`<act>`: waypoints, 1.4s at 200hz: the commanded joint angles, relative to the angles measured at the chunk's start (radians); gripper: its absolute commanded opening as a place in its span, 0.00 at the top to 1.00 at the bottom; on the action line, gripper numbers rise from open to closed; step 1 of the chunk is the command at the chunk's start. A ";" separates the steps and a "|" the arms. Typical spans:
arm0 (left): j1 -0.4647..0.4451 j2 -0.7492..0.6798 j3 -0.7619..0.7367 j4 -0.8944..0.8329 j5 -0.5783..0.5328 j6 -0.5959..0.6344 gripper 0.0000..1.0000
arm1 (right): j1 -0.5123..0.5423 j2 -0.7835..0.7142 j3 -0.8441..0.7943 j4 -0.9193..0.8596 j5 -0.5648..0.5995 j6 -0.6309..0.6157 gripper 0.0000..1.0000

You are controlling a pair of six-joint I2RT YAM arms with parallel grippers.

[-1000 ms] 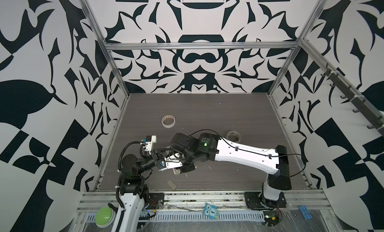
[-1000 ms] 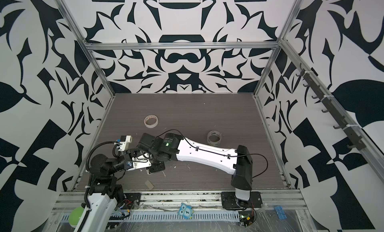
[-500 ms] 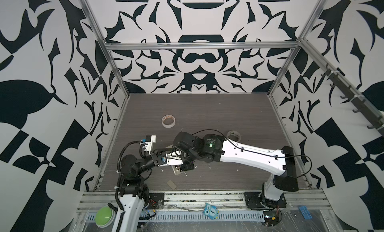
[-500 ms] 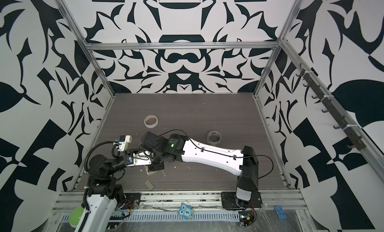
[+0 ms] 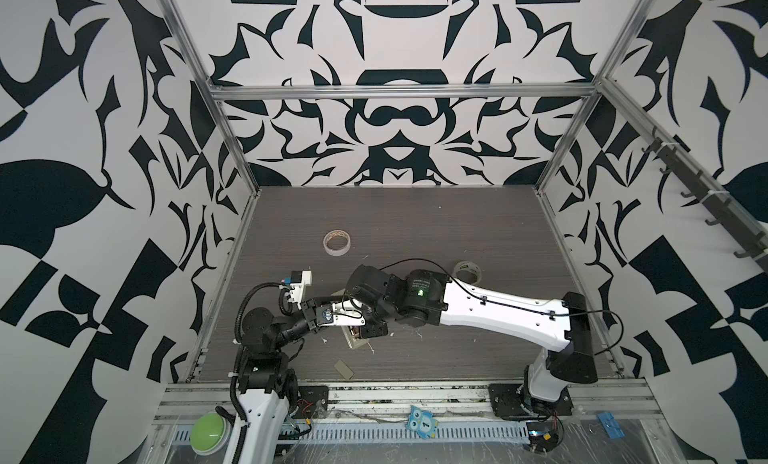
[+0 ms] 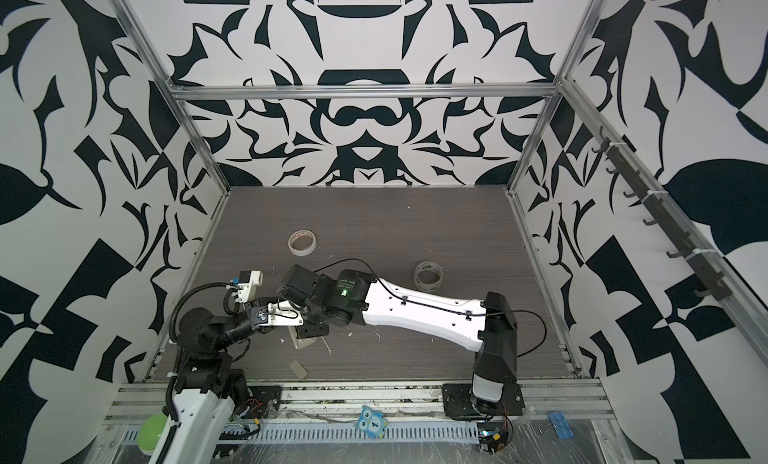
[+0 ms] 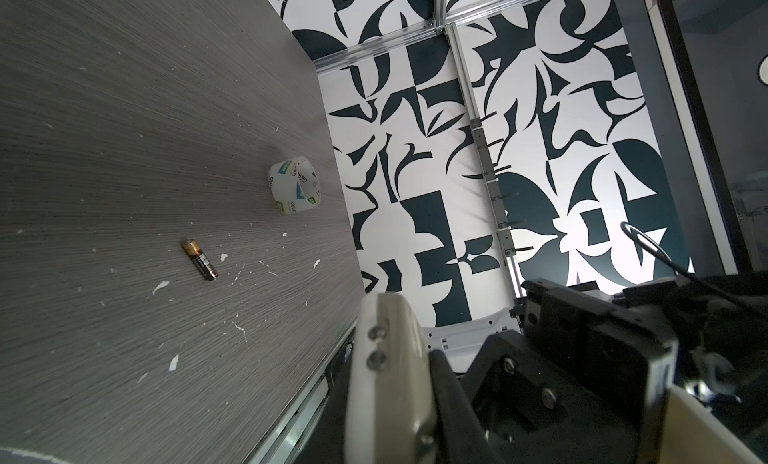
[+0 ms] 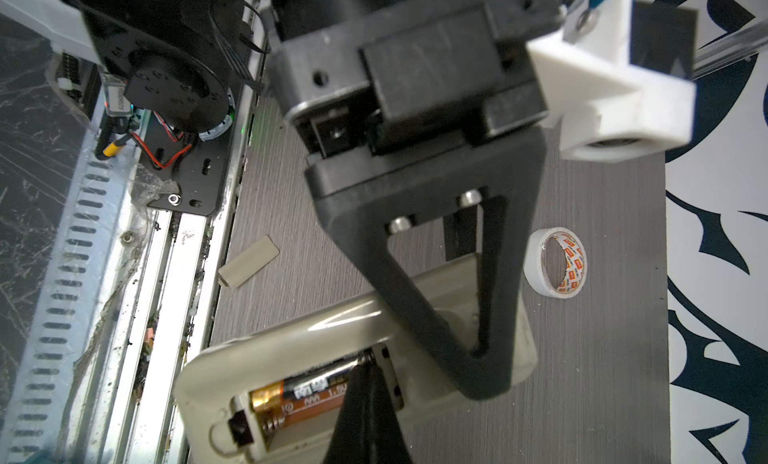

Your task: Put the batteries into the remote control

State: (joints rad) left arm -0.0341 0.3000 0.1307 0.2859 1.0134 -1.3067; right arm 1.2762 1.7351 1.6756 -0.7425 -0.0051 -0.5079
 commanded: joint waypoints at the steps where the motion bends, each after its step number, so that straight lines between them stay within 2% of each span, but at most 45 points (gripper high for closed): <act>1: -0.004 -0.009 0.032 0.017 0.007 0.006 1.00 | -0.001 -0.028 -0.005 0.008 -0.001 0.017 1.00; 67: -0.003 -0.010 0.033 0.012 0.007 0.008 1.00 | 0.004 -0.010 -0.006 0.000 -0.018 0.016 1.00; 115: -0.004 -0.012 0.034 -0.008 0.000 0.022 1.00 | 0.004 -0.055 -0.002 0.020 -0.010 0.035 1.00; 166: -0.003 -0.011 0.058 -0.112 -0.031 0.092 1.00 | 0.002 -0.117 -0.003 0.032 0.022 0.093 0.73; 200: -0.003 -0.005 0.067 -0.167 -0.056 0.127 1.00 | -0.017 -0.172 -0.033 0.036 0.042 0.129 0.63; 249: -0.003 0.010 0.069 -0.175 -0.072 0.146 1.00 | -0.133 -0.261 -0.124 0.027 0.019 0.216 0.60; 280: -0.004 0.024 0.065 -0.171 -0.084 0.153 1.00 | -0.190 -0.281 -0.172 0.008 0.045 0.275 0.60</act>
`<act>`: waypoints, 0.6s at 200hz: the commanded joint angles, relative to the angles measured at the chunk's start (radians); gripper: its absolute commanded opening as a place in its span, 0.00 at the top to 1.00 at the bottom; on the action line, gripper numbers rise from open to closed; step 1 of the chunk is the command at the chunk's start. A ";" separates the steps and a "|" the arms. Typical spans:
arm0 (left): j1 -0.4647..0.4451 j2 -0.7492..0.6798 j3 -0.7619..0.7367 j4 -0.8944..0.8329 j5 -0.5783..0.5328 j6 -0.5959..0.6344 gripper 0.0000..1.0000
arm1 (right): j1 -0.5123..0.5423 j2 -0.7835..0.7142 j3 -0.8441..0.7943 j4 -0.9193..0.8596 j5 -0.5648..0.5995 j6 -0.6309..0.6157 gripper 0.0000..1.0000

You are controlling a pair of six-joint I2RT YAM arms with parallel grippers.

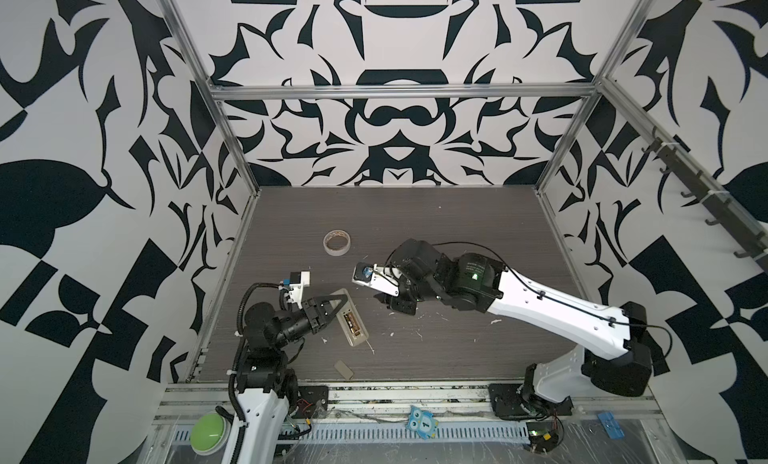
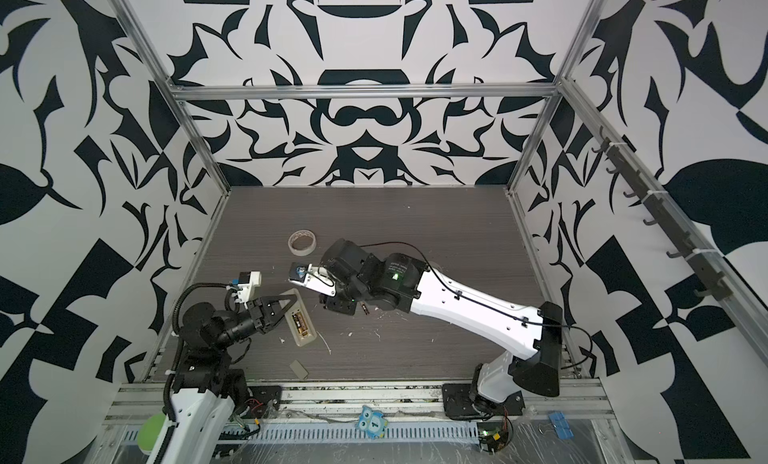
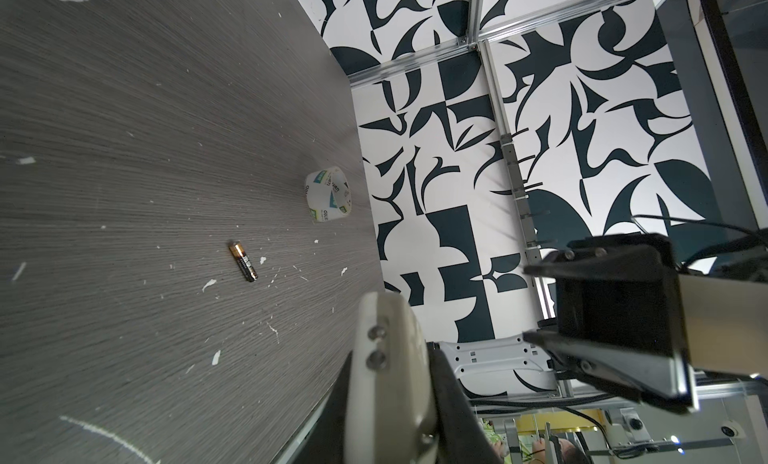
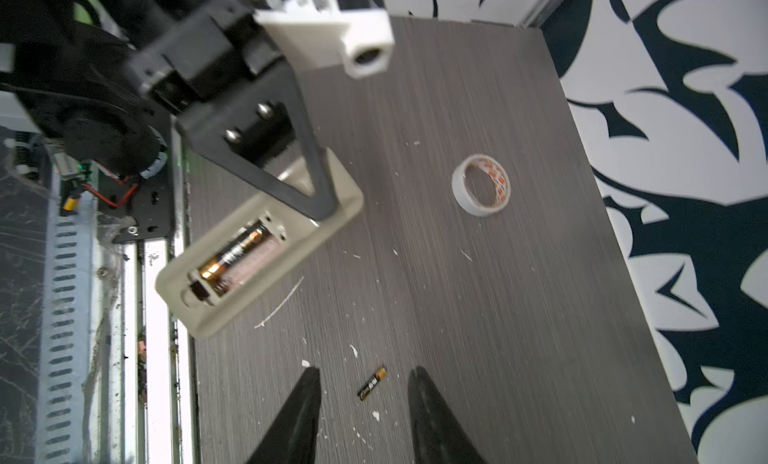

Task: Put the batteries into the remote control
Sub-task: 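Lift the right gripper off the remote and move it toward the loose battery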

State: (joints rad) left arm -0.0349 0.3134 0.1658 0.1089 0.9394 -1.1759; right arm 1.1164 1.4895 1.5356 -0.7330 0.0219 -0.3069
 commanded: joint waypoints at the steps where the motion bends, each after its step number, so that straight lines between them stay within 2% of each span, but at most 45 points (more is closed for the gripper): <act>1: -0.003 0.011 0.031 0.006 -0.009 0.023 1.00 | -0.032 -0.035 -0.034 -0.002 0.019 0.076 0.60; 85: -0.002 0.024 0.073 -0.062 -0.041 0.079 1.00 | -0.162 -0.001 -0.114 -0.014 0.027 0.191 0.58; 120: -0.003 0.012 0.090 -0.128 -0.061 0.125 1.00 | -0.209 0.031 -0.137 -0.006 -0.008 0.232 0.58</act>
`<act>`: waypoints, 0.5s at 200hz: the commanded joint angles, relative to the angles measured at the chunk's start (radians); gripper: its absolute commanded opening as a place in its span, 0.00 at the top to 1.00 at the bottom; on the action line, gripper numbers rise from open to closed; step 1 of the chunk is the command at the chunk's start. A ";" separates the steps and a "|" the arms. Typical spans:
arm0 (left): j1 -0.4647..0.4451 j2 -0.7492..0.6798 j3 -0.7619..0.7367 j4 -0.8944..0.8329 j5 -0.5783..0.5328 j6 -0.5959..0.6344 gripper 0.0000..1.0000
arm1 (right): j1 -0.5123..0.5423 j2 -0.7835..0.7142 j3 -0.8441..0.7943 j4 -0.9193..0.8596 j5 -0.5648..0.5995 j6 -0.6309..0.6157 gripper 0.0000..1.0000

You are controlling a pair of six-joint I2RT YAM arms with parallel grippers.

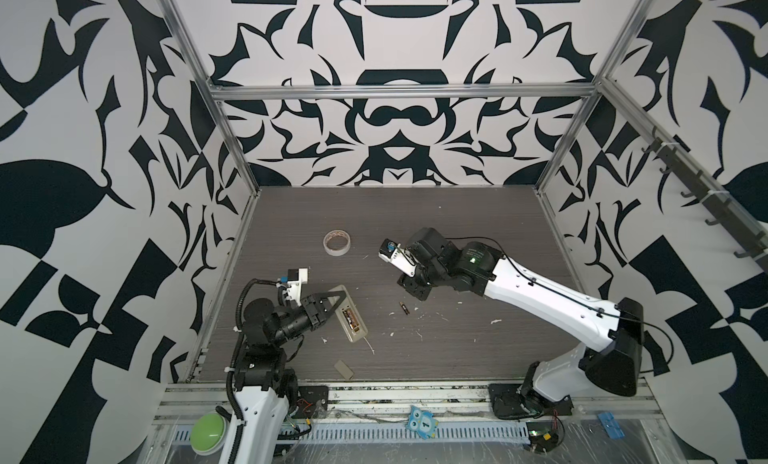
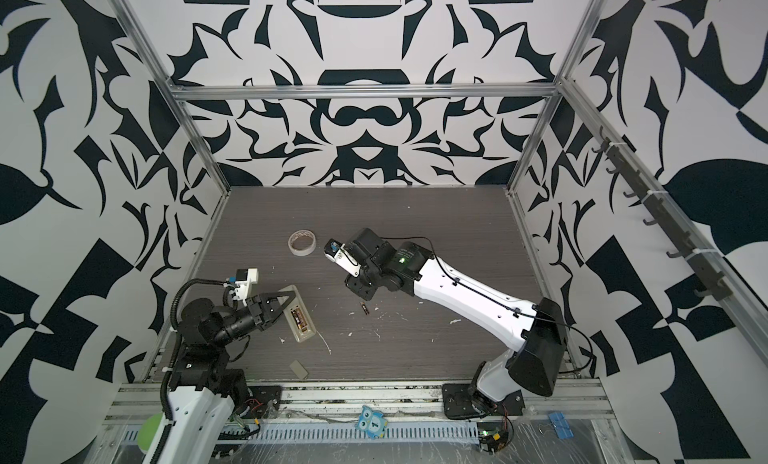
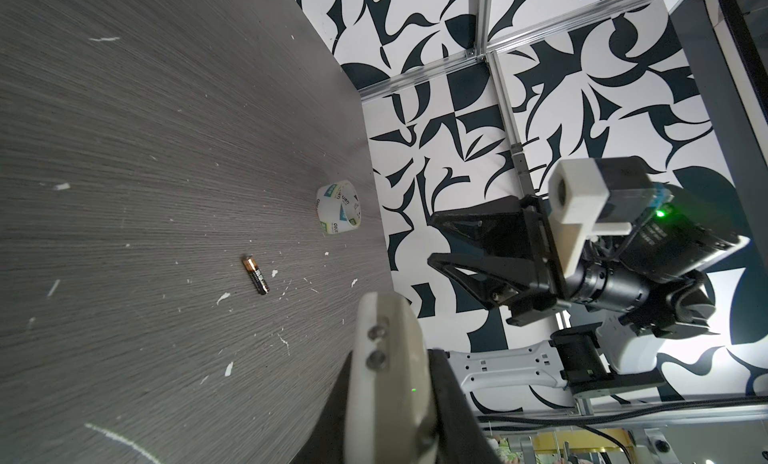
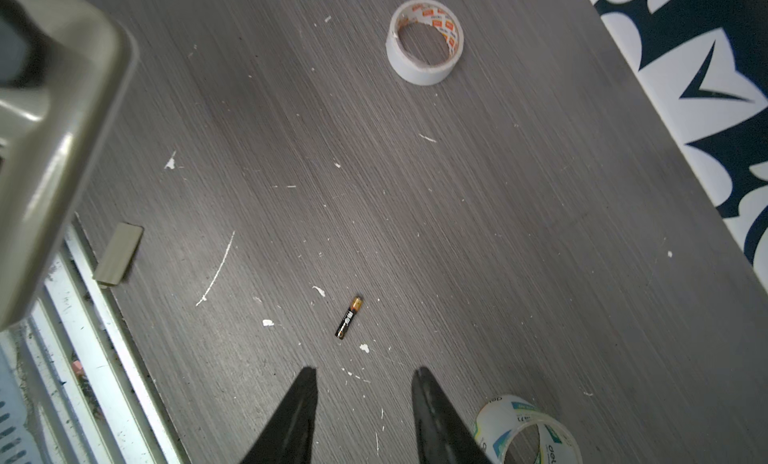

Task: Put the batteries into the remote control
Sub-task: 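Lift the right gripper off the remote and move it toward the loose battery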

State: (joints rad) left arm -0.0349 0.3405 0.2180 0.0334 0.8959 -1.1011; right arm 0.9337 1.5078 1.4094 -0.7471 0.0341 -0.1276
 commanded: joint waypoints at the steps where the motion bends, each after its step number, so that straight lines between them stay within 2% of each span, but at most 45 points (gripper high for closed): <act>1: -0.003 -0.016 0.039 -0.055 -0.018 0.051 1.00 | -0.028 0.015 -0.010 0.007 -0.023 0.054 0.58; 64: -0.003 -0.010 0.043 -0.079 -0.023 0.071 1.00 | -0.068 0.119 -0.013 -0.007 -0.043 0.090 0.55; 100: -0.003 -0.019 0.043 -0.090 -0.028 0.082 1.00 | -0.094 0.159 -0.028 0.016 -0.070 0.110 0.47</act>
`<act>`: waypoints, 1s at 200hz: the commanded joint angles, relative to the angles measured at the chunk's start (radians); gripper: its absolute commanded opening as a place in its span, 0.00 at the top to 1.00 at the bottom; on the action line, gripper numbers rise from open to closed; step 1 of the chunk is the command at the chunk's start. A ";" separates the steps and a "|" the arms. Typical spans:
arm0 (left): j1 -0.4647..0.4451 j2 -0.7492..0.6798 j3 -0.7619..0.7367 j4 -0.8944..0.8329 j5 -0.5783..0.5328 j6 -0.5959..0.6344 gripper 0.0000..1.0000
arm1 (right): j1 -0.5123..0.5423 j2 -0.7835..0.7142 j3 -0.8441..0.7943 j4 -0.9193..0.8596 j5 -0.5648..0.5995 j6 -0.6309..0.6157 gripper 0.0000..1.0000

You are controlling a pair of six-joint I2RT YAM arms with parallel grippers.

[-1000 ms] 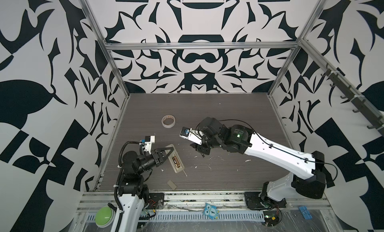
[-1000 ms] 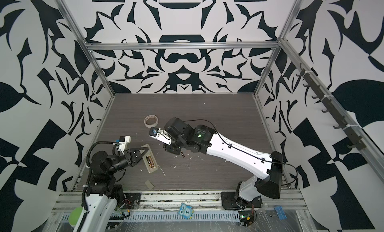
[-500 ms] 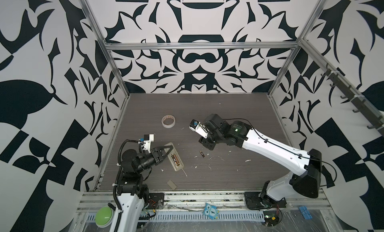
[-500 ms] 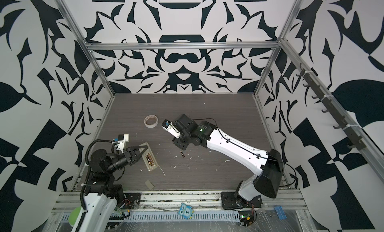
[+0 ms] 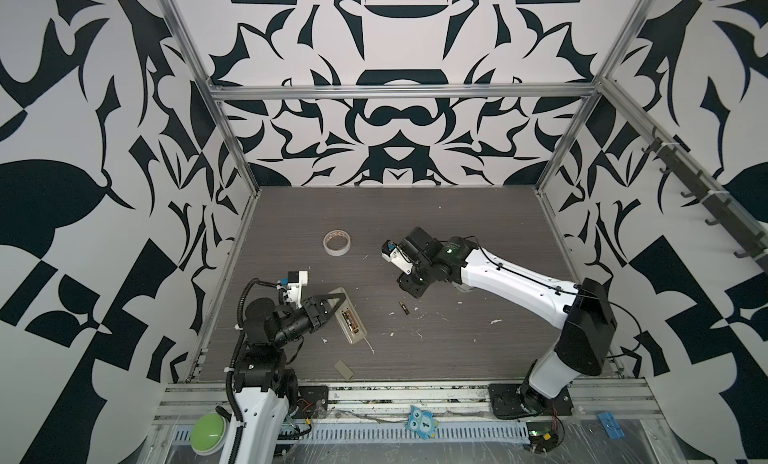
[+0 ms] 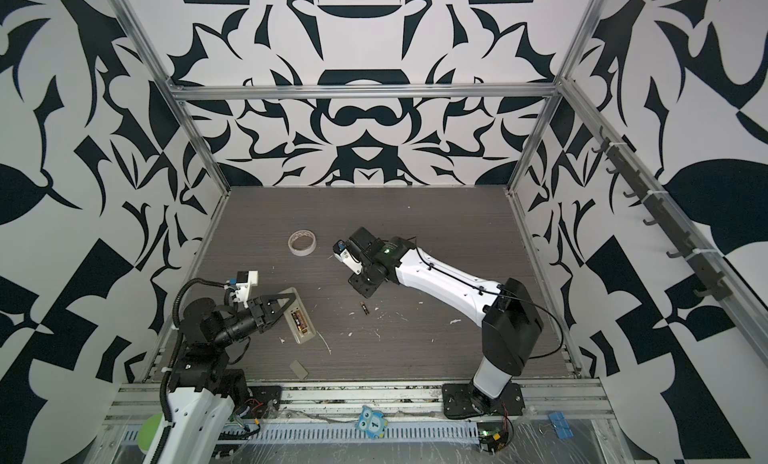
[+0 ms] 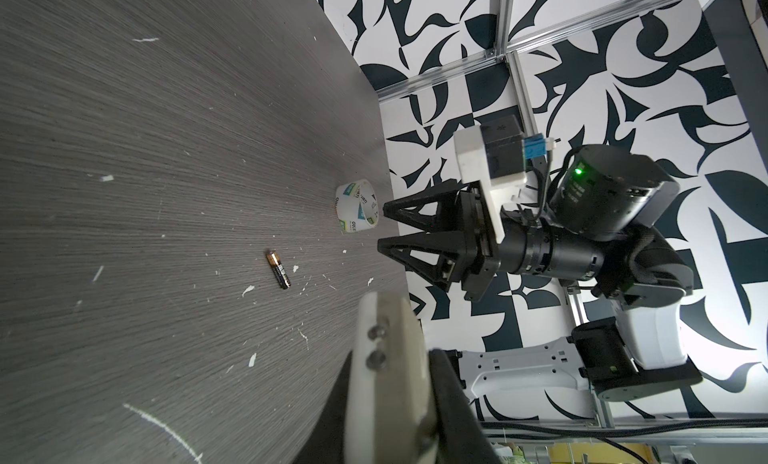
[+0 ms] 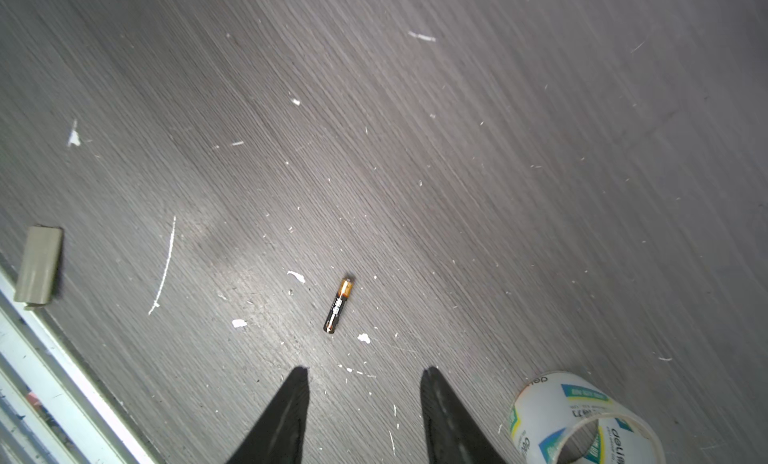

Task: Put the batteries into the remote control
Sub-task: 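Lift the right gripper off the remote and move it toward the loose battery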

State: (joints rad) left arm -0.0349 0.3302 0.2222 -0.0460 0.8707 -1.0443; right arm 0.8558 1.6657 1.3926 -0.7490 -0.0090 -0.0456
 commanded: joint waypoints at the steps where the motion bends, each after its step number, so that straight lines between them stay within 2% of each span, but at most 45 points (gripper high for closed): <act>1: -0.003 -0.010 0.038 -0.011 -0.003 0.025 1.00 | -0.017 0.001 -0.012 0.018 -0.028 0.028 0.46; 35: -0.005 -0.037 0.039 -0.011 -0.002 0.026 1.00 | -0.027 0.023 -0.022 0.041 -0.061 0.045 0.40; 61: -0.004 -0.038 0.038 -0.013 0.000 0.026 1.00 | -0.026 0.048 -0.024 0.051 -0.066 0.054 0.39; 200: -0.004 -0.048 0.032 -0.009 -0.002 0.030 1.00 | -0.027 0.216 0.039 0.043 -0.052 0.076 0.45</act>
State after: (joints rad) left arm -0.0357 0.2962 0.2222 -0.0559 0.8677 -1.0271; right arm 0.8288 1.8790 1.3857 -0.7055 -0.0624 0.0143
